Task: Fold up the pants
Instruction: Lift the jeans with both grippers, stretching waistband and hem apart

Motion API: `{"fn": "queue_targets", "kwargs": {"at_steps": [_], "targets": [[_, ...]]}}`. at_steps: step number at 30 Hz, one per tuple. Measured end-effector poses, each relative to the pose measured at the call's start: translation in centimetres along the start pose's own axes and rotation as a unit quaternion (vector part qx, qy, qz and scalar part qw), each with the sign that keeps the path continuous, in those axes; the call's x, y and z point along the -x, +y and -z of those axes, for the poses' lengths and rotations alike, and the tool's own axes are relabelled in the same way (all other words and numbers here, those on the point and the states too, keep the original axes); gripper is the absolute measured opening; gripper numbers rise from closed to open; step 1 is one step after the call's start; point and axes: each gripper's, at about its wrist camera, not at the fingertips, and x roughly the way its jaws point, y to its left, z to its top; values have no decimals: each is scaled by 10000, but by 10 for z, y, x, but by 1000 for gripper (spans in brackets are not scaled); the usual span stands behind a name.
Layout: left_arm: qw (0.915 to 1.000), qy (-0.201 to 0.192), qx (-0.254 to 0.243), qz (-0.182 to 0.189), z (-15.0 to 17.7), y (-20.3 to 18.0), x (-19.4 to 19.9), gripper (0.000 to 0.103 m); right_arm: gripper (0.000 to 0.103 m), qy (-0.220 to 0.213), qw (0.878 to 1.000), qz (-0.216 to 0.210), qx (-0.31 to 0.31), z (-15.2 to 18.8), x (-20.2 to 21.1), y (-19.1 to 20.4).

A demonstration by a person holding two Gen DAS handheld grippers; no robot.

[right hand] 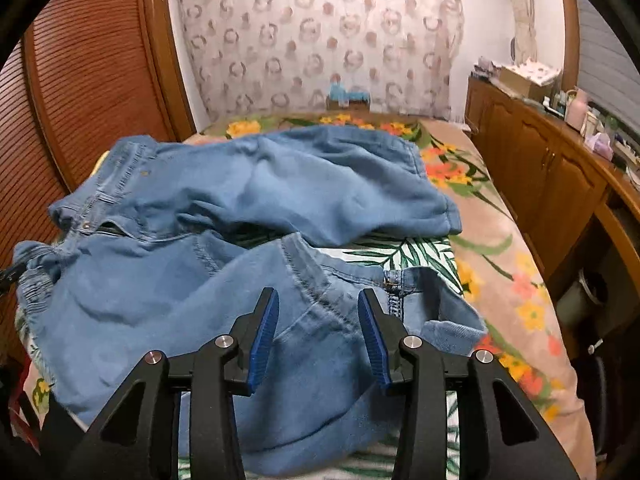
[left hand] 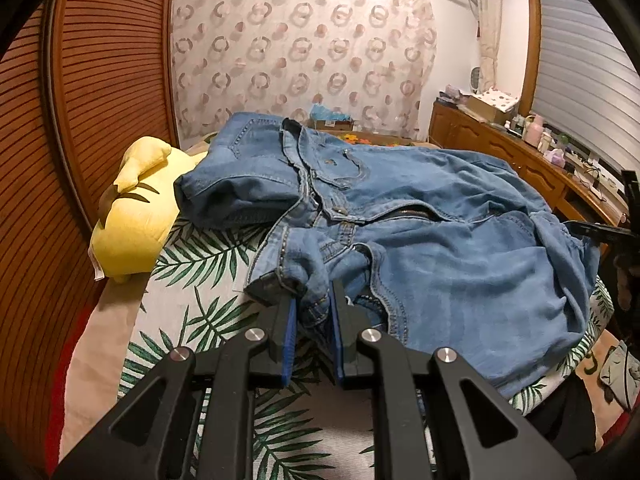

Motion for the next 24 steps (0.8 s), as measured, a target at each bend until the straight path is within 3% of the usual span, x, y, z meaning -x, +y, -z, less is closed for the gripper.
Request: {"fn": "queue_targets", "kwargs": {"at_steps": [11,12,13,16,24], "targets": [[9999,83,56,-3,6,7,-7,16,44,883,9926,-265,785,-27,-35,-9],[9999,84,62,-4,6,7,-7,16,43,941,9917,-278,833,-26,-34,-8],[9999,86,65,-5,6,7,-7,16,35,990,9906,-315,891,-27,-32,-8],[9999,100,69,-6,6,7,-7,16,22,994,9894,-375,986,-27,-26,-5],[10000,12,24,-36,4,8,-6,16,19,419,9936,-532,904,-25,33,-15]]}}
